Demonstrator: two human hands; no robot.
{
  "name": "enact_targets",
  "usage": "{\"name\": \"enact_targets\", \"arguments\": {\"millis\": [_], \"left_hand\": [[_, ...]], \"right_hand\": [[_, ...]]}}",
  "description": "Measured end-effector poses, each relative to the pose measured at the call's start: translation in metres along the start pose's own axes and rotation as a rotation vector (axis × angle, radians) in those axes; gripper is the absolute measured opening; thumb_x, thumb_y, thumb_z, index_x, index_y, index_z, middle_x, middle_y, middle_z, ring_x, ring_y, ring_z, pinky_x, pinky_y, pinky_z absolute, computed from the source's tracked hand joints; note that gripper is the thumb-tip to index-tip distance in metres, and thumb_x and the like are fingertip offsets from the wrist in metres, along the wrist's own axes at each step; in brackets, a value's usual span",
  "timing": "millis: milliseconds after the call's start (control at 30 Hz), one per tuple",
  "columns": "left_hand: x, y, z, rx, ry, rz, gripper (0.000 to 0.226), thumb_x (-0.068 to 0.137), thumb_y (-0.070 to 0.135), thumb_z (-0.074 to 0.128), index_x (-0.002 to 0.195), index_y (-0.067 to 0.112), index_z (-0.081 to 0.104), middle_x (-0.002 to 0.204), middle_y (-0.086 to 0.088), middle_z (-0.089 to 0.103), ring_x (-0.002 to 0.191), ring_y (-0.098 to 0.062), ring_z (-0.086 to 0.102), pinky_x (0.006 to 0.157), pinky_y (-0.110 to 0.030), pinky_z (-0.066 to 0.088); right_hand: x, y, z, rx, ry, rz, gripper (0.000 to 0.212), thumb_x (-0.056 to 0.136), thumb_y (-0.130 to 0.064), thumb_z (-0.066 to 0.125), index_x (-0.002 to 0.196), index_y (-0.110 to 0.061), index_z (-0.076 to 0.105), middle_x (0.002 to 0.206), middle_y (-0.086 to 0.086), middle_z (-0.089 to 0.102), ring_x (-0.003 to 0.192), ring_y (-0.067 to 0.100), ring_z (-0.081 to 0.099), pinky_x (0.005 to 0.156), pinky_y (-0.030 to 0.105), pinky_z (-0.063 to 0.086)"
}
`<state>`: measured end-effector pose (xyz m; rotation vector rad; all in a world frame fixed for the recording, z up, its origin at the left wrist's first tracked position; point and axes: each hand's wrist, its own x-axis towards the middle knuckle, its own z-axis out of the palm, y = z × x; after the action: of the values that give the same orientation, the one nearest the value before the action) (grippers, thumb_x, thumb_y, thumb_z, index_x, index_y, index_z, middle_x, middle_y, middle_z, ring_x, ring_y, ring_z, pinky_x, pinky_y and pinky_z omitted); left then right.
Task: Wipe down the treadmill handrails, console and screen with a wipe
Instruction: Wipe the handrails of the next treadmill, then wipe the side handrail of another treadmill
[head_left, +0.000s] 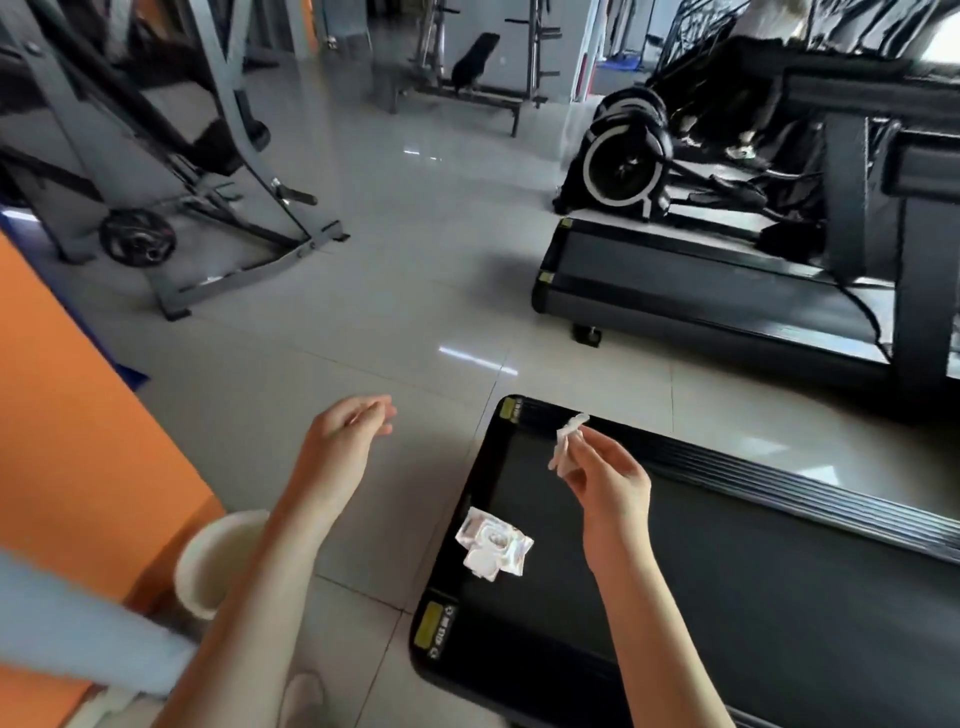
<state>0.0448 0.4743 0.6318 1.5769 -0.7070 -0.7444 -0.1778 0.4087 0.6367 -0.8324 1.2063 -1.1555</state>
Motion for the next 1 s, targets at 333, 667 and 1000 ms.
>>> {"name": "enact_targets", "arguments": {"millis": [333, 667, 1000], "left_hand": [[0.175, 0.005, -0.108, 0.06, -0.084, -0.001, 0.029, 0.098, 0.005, 0.045, 0.084, 0.024, 0.063, 0.086, 0.004, 0.066, 0.078, -0.01, 0.062, 0.072, -0.021, 0.042], [0.303, 0.014, -0.08, 0.048, -0.263, 0.004, 0.026, 0.098, 0.008, 0.047, 0.087, 0.024, 0.064, 0.088, 0.005, 0.069, 0.079, -0.01, 0.065, 0.072, -0.023, 0.042], [0.494, 0.049, 0.012, 0.176, -0.403, 0.127, 0.026, 0.097, 0.009, 0.049, 0.087, 0.027, 0.064, 0.089, 0.008, 0.069, 0.083, -0.012, 0.066, 0.069, -0.022, 0.041]], "right_hand": [[0.032, 0.034, 0.206, 0.051, 0.062, -0.019, 0.015, 0.09, -0.004, 0.063, 0.076, -0.008, 0.069, 0.07, 0.009, 0.057, 0.071, 0.018, 0.05, 0.076, 0.031, 0.045], [0.118, 0.031, 0.269, 0.092, 0.237, -0.076, 0.007, 0.088, -0.004, 0.066, 0.085, -0.008, 0.072, 0.069, 0.004, 0.065, 0.071, 0.015, 0.058, 0.076, 0.028, 0.05], [0.313, -0.017, 0.334, 0.202, 0.246, -0.172, 0.012, 0.09, 0.001, 0.062, 0.082, -0.006, 0.068, 0.06, -0.003, 0.066, 0.058, 0.004, 0.063, 0.06, 0.013, 0.051]]}}
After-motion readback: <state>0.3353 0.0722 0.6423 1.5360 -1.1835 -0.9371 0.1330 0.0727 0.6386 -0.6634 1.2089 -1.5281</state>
